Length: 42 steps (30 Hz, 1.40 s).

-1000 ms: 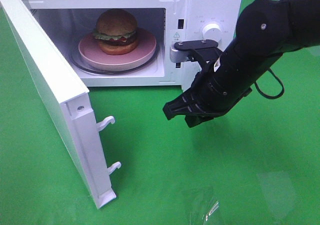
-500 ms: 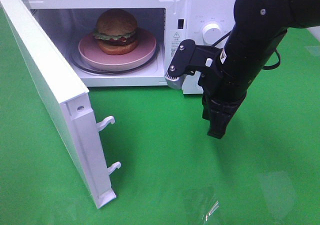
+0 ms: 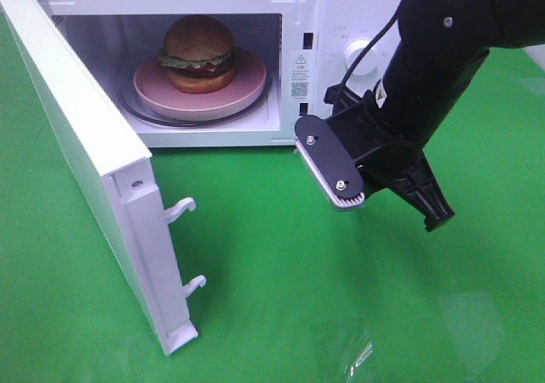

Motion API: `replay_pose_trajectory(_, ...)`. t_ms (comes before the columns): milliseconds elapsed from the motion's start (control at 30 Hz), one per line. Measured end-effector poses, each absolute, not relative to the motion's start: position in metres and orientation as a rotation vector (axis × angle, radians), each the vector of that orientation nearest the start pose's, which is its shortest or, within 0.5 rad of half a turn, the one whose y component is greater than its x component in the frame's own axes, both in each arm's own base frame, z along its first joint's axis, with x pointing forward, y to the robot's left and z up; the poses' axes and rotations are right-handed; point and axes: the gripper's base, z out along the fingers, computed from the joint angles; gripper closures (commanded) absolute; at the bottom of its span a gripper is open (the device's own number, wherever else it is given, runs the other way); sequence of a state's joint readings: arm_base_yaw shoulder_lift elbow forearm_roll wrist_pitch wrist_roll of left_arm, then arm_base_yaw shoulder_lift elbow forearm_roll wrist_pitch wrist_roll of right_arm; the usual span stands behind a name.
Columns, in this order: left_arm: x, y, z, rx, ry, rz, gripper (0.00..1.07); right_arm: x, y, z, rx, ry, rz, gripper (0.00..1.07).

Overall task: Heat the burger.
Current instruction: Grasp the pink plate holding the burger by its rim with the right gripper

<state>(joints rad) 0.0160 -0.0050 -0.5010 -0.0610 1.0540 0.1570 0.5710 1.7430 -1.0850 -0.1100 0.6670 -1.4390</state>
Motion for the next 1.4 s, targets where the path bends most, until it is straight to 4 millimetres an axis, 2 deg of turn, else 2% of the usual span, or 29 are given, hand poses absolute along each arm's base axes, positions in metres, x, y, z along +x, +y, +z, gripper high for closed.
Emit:
replay_pose_trajectory(133,-0.006,-0.005,0.278,0.146,2.025,0.036,0.18,0.290,0.179,0.192,-2.463,1.426,-0.317,0.86)
replay_pose_trajectory(167,-0.006,-0.005,0.278,0.146,2.025,0.036,0.18,0.290,0.179,0.193,-2.450,1.430,-0.320,0.79)
replay_pose_trajectory(200,-0.006,-0.005,0.278,0.146,2.025,0.036,0.18,0.291,0.180,0.193,-2.412,1.458,-0.320,0.68)
replay_pose_trajectory(233,-0.006,-0.005,0.278,0.146,2.025,0.036,0.18,0.291,0.180,0.193,-2.412,1.458,-0.320,0.68)
replay_pose_trajectory(267,-0.006,-0.005,0.278,0.146,2.025,0.036,0.18,0.294,0.182,0.194,-2.340,1.501,-0.321,0.55)
replay_pose_trajectory(300,-0.006,-0.005,0.278,0.146,2.025,0.036,0.18,0.294,0.182,0.194,-2.340,1.501,-0.321,0.55)
replay_pose_trajectory(333,-0.006,-0.005,0.278,0.146,2.025,0.036,0.18,0.295,0.183,0.195,-2.297,1.529,-0.319,0.46)
replay_pose_trajectory(367,-0.006,-0.005,0.278,0.146,2.025,0.036,0.18,0.295,0.183,0.195,-2.297,1.529,-0.319,0.46)
replay_pose_trajectory(400,-0.006,-0.005,0.278,0.146,2.025,0.036,0.18,0.297,0.184,0.196,-2.220,1.581,-0.311,0.28)
replay_pose_trajectory(433,-0.006,-0.005,0.278,0.146,2.025,0.036,0.18,0.297,0.184,0.196,-2.220,1.581,-0.311,0.28)
replay_pose_trajectory(467,-0.006,-0.005,0.278,0.146,2.025,0.036,0.18,0.298,0.185,0.197,-2.170,1.611,-0.306,0.15)
replay_pose_trajectory(500,-0.006,-0.005,0.278,0.146,2.025,0.036,0.18,0.298,0.185,0.197,-2.170,1.611,-0.306,0.15)
replay_pose_trajectory(533,-0.006,-0.005,0.278,0.146,2.025,0.036,0.18,0.298,0.186,0.197,-2.151,1.619,-0.304,0.08)
replay_pose_trajectory(800,-0.006,-0.005,0.278,0.146,2.025,0.036,0.18,0.304,0.190,0.205,-2.123,1.570,-0.347,0.08)
replay_pose_trajectory(1000,-0.006,-0.005,0.278,0.146,2.025,0.036,0.18,0.316,0.217,0.232,-2.024,1.437,-0.411,0.11)
replay_pose_trajectory(1200,-0.006,-0.005,0.278,0.146,2.025,0.036,0.18,0.335,0.235,0.223,-1.993,1.462,-0.406,0.12)
replay_pose_trajectory(1400,-0.006,-0.005,0.278,0.146,2.025,0.036,0.18,0.344,0.254,0.214,-1.998,1.451,-0.391,0.14)
